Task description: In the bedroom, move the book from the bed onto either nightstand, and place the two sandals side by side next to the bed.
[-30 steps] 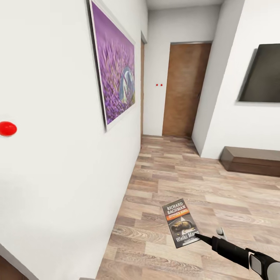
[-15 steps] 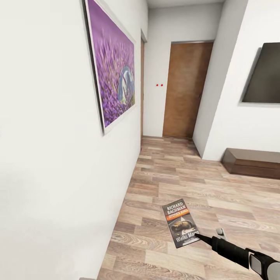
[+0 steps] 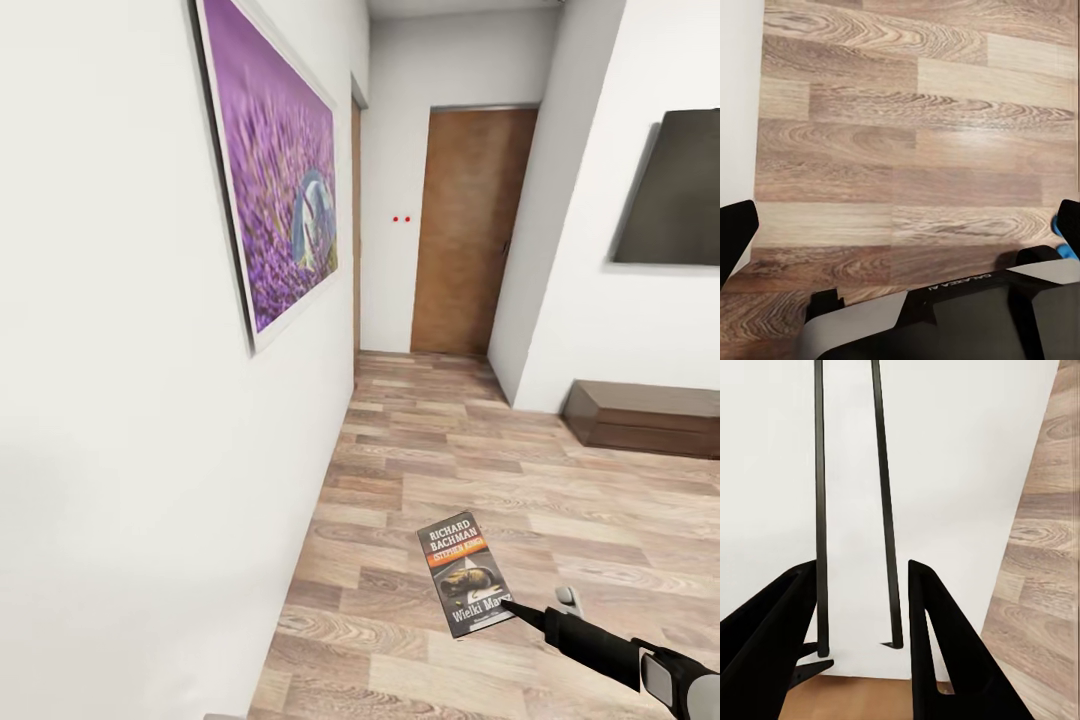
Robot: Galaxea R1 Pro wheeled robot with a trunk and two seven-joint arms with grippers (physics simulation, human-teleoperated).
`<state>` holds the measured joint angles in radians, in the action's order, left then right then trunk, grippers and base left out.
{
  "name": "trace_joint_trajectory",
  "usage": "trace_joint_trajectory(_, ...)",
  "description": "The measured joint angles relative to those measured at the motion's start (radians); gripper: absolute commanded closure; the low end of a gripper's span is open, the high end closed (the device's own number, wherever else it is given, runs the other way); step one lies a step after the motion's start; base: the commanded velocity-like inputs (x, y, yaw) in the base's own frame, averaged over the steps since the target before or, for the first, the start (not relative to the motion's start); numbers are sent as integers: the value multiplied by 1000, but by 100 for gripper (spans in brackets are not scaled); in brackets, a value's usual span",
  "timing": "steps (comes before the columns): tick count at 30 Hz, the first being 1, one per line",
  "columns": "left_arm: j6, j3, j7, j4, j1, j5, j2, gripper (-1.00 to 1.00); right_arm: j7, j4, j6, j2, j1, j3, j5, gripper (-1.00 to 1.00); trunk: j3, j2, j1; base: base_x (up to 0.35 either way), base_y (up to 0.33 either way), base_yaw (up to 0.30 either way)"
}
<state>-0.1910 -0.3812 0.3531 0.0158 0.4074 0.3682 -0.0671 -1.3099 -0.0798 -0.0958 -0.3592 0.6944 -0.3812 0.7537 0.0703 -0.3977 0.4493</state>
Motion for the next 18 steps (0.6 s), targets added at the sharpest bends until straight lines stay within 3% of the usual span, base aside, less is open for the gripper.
trace_joint_trajectory(4, 0, 0, 0, 0, 0, 0, 0, -100, 0, 0, 0, 0, 0, 0, 0, 100, 0, 0, 0, 0, 0, -198)
trace_joint_trajectory(18, 0, 0, 0, 0, 0, 1, 0, -100, 1, 0, 0, 0, 0, 1, 0, 100, 0, 0, 0, 2, 0, -69)
